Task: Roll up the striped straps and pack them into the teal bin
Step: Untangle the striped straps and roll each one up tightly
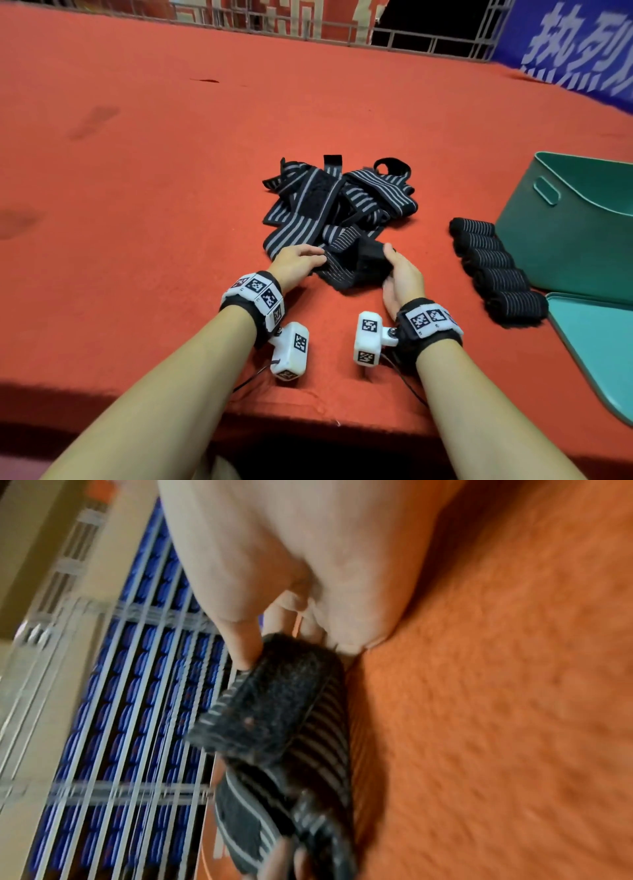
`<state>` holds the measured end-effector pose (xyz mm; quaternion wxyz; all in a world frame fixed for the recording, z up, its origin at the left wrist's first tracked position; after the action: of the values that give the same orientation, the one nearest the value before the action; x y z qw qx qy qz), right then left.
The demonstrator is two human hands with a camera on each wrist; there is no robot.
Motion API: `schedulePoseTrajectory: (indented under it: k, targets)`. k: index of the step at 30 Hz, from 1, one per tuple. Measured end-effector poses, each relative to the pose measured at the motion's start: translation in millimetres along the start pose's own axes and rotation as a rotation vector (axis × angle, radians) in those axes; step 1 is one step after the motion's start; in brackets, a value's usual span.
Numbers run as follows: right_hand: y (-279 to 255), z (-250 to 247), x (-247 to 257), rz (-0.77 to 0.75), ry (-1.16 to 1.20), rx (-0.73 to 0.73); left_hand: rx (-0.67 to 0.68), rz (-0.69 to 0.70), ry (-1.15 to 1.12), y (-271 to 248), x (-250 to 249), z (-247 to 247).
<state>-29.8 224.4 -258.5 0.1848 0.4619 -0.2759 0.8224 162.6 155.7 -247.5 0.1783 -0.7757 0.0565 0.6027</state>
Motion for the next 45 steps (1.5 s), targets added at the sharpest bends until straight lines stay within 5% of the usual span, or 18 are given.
schedulePoseTrajectory:
  k: [3,11,14,18,24,27,34,45]
  targets:
    - [-1,-13,3,0.13,0.238,-0.03,-0.001,0.029,0.035,-3,-1,1]
    - [-12,-15,4,0.146,0.309,0.042,0.009,0.046,0.028,-6,1,4]
    - [-3,-23,-3,0.189,0.224,0.043,0.011,0.062,0.045,-7,1,6]
    - [-4,-17,0,0.188,-0.023,0.241,0.04,0.101,0.088,-10,-2,9]
    - [-12,-4,-3,-0.113,-0.37,0.176,0.138,0.024,0.001,-12,-4,12]
    - [-11,-3,-6,-0.123,-0.471,0.154,0.223,-0.008,0.017,-16,-4,10]
    - [-11,-12,-3,-0.08,-0.312,0.077,0.252,0.087,0.152,-20,4,14]
    - [-17,-19,0,0.038,0.027,0.196,0.243,0.187,0.207,-16,7,12]
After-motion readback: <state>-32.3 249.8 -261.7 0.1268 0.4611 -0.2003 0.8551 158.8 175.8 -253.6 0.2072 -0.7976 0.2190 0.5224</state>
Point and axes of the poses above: each hand's wrist, its own y-axis towards the middle knuckle, its own z-axis out of the palm, x = y × z, the point moved 3 cm from there along y, towards the middle knuckle
